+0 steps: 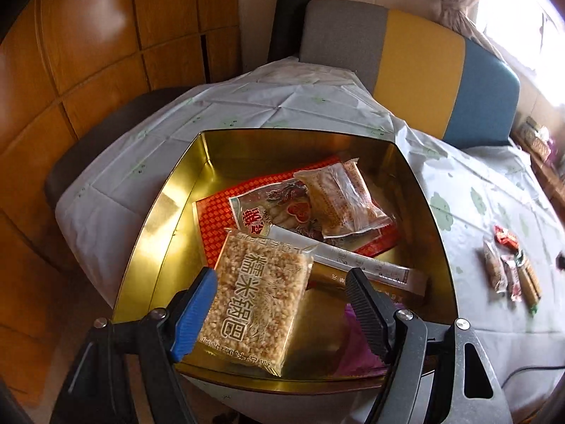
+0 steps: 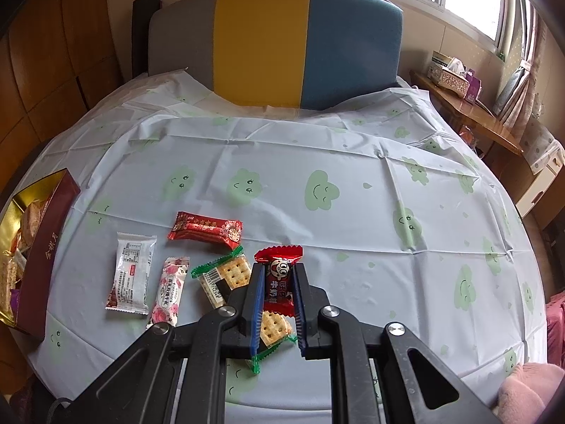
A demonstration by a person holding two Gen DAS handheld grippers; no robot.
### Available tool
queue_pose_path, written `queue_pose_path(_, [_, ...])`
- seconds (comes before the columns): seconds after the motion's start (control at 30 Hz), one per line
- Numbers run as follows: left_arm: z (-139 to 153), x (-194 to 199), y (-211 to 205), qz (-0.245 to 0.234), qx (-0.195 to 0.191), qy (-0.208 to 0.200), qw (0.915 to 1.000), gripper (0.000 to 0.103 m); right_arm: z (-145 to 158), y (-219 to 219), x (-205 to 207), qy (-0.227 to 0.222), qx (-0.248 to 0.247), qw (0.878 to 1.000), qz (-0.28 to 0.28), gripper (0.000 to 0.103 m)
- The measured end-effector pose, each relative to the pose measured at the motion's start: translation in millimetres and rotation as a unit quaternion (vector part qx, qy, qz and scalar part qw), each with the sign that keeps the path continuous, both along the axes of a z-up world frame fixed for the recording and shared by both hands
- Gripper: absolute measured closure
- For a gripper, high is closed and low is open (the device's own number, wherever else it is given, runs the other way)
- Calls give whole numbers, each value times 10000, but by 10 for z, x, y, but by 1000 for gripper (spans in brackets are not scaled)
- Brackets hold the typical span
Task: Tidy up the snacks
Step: 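Lower the rice-cracker bag into the gold tray with the left tool while the right tool holds the red candy, then carry the red candy into the gold tray and open the right tool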
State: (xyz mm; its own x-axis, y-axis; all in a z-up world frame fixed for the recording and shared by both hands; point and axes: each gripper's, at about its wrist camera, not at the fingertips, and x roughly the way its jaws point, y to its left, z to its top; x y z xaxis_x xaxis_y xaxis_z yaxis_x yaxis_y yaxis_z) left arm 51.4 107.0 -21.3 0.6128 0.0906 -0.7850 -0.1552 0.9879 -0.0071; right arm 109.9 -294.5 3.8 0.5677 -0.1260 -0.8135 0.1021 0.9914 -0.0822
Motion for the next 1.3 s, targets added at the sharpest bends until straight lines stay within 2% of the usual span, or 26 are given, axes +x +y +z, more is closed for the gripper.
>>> queue_pose_path(0.3, [-2,-34,-215,-260,357,-58,9990,27,-34,36,0,78,-23,10000,50,88])
queue_pose_path(0.6, [-10,-39,-218,-231,314,-25,9992,27,-70,134,-1,164,-5,9995,264,88])
queue_pose_path(0.9, [-28,-63,-142,-105,341,-78,9993,27,-154,387,-14,352,84,9962,795,88])
queue_pose_path(1.1, [-25,-66,-86,-64,260,-120,9996,26,-122,646,-67,332,508,9922,1090,88])
queue_pose_path(1.3, [-20,-87,-52,-56,228,-174,9996,23,-114,1197,-125,335,930,9813,1653,88])
